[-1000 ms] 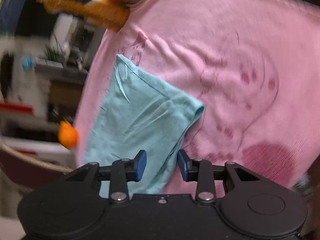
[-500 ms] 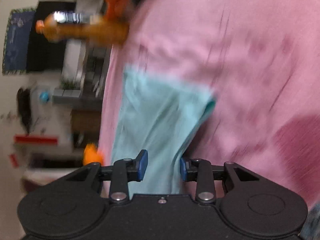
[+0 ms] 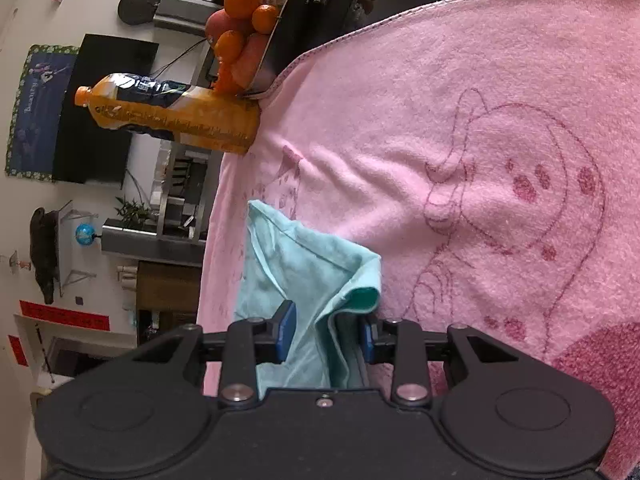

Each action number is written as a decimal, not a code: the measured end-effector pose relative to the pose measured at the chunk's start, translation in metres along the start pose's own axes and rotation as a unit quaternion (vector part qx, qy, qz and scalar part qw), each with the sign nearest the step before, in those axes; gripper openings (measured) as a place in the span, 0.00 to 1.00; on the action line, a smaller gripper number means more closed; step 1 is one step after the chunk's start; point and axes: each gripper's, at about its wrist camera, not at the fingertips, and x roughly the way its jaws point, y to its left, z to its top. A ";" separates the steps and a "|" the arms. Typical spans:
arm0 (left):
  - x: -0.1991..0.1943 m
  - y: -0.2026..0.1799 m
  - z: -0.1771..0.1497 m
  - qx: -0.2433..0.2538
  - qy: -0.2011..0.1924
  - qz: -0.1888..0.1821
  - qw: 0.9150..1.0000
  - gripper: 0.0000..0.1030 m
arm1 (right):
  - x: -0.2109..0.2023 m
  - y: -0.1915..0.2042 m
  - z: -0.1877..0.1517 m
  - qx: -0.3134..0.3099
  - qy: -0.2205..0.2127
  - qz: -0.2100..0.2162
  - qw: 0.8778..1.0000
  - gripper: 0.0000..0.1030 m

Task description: Fold clothes

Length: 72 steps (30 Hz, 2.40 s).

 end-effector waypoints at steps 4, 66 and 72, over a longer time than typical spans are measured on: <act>-0.001 -0.001 0.000 0.013 0.004 0.000 1.000 0.21 | -0.006 0.001 -0.005 -0.011 0.003 -0.023 1.000 0.07; 0.000 0.004 0.003 0.054 0.005 0.011 0.998 0.18 | -0.015 0.039 -0.016 -0.178 -0.049 -0.117 0.976 0.07; -0.041 0.012 -0.001 0.061 -0.044 0.026 0.997 0.23 | -0.023 0.093 -0.046 -0.301 -0.077 -0.136 0.941 0.07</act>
